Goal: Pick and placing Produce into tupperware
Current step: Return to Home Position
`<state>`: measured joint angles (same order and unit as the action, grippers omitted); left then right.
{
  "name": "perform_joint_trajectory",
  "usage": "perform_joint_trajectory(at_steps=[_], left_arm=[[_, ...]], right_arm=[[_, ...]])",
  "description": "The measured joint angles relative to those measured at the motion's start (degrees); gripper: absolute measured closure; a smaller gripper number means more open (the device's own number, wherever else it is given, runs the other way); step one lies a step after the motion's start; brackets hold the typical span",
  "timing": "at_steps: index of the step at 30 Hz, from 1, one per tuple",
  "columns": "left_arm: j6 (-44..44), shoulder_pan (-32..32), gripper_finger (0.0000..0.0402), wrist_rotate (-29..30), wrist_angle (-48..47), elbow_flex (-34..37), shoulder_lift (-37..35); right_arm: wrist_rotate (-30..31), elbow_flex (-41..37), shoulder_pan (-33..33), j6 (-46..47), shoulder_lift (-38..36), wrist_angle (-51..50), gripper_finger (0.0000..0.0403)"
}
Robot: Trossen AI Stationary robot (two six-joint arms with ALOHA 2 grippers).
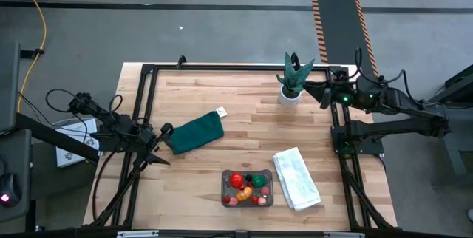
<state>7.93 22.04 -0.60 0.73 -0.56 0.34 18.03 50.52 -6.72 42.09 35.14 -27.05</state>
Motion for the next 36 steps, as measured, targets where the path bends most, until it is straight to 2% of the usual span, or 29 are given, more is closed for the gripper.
perform_joint_trajectory(at_steps=[4, 12, 13, 17, 21, 27, 31, 36], left_arm=[[0.03, -2.96, 0.0165, -0.35, 0.0, 0.0, 0.0], [0.02, -15.87, 0.0165, -0.2, 0.0, 0.0, 0.0], [0.02, -17.32, 0.0165, -0.16, 0.0, 0.0, 0.0], [0.02, -21.75, 0.0165, -0.15, 0.0, 0.0, 0.0], [0.04, -24.6, 0.0165, -0.18, -0.04, 0.0, 0.0], [0.02, -27.82, 0.0165, -0.18, -0.04, 0.0, 0.0], [0.02, -29.35, 0.0165, -0.18, -0.04, 0.0, 0.0], [0.03, -29.93, 0.0165, -0.01, -0.04, 0.0, 0.0]], right_arm=[[-0.56, 0.0, 0.02, 1.76, 0.0, -0.05, 0.0247], [-2.64, 0.02, 0.02, 4.94, 0.07, -4.89, 0.0247], [-3.64, 0.02, 0.02, 4.13, 0.07, -5.52, 0.0247], [-8.13, -0.11, 2.75, -12.36, 0.44, -4.95, 0.0247], [-6.5, -4.4, 6.51, -20.04, -1.17, 3.81, 0.0247], [-10.68, -20.26, 11.3, -21.79, -6.53, 26.29, 0.0247], [-10.68, -27.26, 12.18, -21.35, -10.24, 33.95, 0.0247], [-10.71, -33.43, 12.15, -21.73, -15.04, 37.85, 0.0247]])
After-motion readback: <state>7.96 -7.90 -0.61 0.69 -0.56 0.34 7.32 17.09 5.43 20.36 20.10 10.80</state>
